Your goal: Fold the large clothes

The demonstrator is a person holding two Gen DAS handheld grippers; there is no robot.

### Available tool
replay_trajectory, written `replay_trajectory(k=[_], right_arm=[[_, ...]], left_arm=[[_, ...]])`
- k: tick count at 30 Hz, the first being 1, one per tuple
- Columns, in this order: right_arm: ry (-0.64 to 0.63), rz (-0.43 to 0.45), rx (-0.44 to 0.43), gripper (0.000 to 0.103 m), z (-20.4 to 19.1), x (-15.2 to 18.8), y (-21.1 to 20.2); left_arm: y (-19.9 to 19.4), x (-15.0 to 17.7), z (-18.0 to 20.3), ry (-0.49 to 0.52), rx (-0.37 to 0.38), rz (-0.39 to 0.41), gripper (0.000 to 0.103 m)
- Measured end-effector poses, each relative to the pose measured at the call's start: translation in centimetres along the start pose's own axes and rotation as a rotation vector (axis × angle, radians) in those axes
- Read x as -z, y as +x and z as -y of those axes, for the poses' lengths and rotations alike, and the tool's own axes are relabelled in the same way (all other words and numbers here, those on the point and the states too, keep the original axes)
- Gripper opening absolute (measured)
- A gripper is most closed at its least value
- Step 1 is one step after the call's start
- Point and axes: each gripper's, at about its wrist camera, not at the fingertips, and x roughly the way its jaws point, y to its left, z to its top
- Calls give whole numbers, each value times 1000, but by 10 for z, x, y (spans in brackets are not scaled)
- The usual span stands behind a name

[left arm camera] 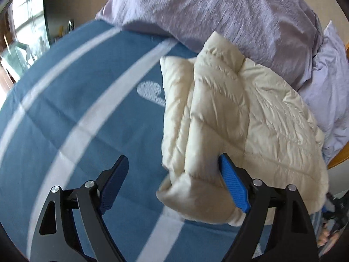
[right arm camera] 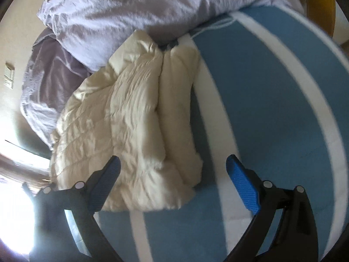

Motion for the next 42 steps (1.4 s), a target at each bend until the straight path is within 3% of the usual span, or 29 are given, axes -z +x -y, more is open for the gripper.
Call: replay_trajectory(k=[5, 8, 11, 12, 14, 16, 19, 22, 31, 42], right_arm=[[-19, -18, -62, 96, -9, 11, 4], [-8, -38, -74, 86, -12, 15, 10], [20, -32, -98, 78, -15, 18, 14], [50, -31, -121, 75, -14, 20, 16], [67, -34, -141, 62, -17, 22, 21], [80, -50, -157, 38, -17, 26, 26], [96, -41, -192, 21, -16, 30, 27], [99, -24, -232, 16, -17, 35, 21], [-52, -30, -267, 15, -38, 69, -4], [-240, -109, -224, 15, -66, 119, -13]], left_arm=[[2, 8, -9, -99, 80, -11, 80], [0, 12, -12, -134, 114, 7, 75], [0, 14, -13, -177, 165, 12, 65], [1, 14, -13, -191, 190, 7, 58], [2, 18, -14, -225, 235, -1, 51], [4, 21, -15, -248, 270, -1, 37], [2, 24, -17, -272, 307, 14, 20], [-5, 25, -19, -275, 329, 33, 13], [-46, 35, -47, -217, 347, 81, 11], [-72, 64, -87, -159, 306, 52, 11]])
